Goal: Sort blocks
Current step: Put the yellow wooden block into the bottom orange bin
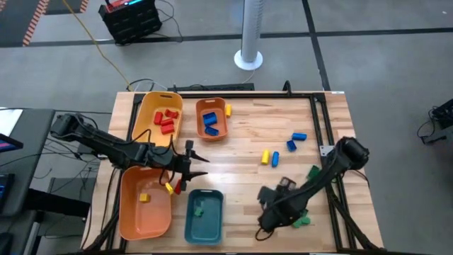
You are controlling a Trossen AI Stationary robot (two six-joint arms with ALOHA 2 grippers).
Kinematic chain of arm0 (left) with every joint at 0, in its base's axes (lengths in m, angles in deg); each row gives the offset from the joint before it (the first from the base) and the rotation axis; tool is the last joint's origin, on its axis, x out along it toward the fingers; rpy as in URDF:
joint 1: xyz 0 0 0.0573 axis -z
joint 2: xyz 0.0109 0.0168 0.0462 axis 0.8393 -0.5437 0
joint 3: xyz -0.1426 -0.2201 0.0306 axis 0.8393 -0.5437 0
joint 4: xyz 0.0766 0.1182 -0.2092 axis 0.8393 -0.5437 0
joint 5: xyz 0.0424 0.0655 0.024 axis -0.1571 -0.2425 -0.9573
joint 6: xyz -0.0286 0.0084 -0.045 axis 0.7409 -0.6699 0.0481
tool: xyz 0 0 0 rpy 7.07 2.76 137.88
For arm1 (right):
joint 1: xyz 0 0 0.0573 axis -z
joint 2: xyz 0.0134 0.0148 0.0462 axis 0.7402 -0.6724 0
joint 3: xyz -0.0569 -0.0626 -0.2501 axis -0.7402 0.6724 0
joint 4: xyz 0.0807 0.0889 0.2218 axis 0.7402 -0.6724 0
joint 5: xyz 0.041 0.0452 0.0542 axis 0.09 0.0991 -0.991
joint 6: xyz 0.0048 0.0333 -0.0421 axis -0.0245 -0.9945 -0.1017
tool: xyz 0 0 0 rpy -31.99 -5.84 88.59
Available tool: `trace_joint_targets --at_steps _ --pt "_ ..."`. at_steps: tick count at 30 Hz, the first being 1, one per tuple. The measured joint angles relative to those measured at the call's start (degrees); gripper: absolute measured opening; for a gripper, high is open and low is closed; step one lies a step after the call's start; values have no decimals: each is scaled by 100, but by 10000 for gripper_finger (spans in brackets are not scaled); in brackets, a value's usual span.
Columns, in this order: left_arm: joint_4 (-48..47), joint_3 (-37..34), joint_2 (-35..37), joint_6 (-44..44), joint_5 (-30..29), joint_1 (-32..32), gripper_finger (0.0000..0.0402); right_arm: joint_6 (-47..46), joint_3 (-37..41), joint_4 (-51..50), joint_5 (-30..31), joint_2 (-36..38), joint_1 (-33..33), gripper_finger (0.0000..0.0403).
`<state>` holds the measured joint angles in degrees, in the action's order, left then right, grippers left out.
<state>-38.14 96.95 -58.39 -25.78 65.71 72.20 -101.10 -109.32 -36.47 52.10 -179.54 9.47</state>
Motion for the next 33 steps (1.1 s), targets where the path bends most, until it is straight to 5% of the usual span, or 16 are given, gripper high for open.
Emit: trace_joint_targets --at_steps 3,7,20,25,33 --pt "12 0 0 28 0 0 196 -1564 2 -508 -580 120 -108 255" --pt "94 0 0 4 -2 0 196 -2474 -4 -214 -1106 150 -158 255" --pt "149 4 0 -137 -2 2 196 -4677 344 562 -1135 131 -942 255" --pt "157 7 0 -95 -2 2 196 -5141 766 1332 -1111 131 -1087 255" --pt "155 7 0 -9 -2 2 196 -5159 833 1140 -821 127 -1028 255"
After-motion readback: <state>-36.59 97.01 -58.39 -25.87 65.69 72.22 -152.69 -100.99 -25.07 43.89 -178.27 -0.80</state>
